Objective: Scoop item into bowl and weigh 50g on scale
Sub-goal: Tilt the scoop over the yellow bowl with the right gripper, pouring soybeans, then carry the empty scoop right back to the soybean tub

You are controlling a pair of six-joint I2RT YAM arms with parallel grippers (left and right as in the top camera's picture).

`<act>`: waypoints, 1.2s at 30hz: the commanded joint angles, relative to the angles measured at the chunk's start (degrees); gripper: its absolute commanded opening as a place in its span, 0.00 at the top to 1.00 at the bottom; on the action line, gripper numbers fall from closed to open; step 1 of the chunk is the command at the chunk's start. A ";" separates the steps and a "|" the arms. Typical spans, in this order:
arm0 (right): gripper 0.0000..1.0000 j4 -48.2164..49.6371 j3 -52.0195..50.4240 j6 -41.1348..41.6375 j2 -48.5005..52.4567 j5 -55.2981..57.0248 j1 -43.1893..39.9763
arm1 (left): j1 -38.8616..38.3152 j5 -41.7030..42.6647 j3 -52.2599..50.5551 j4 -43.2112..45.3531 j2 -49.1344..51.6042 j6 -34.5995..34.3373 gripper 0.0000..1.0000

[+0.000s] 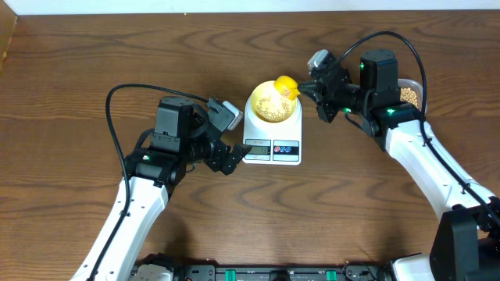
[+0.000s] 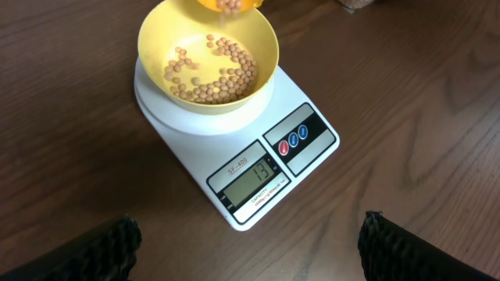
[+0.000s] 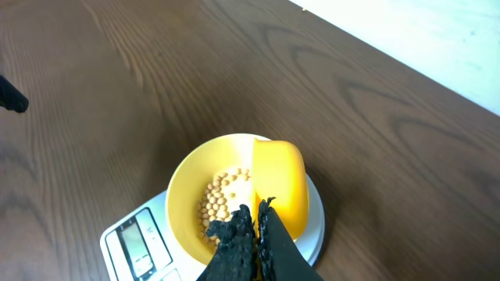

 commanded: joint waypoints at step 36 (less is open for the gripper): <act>0.99 2.38 0.98 -0.57 0.04 4.57 1.99 | 0.15 -0.33 -0.11 -0.09 -0.52 0.13 0.09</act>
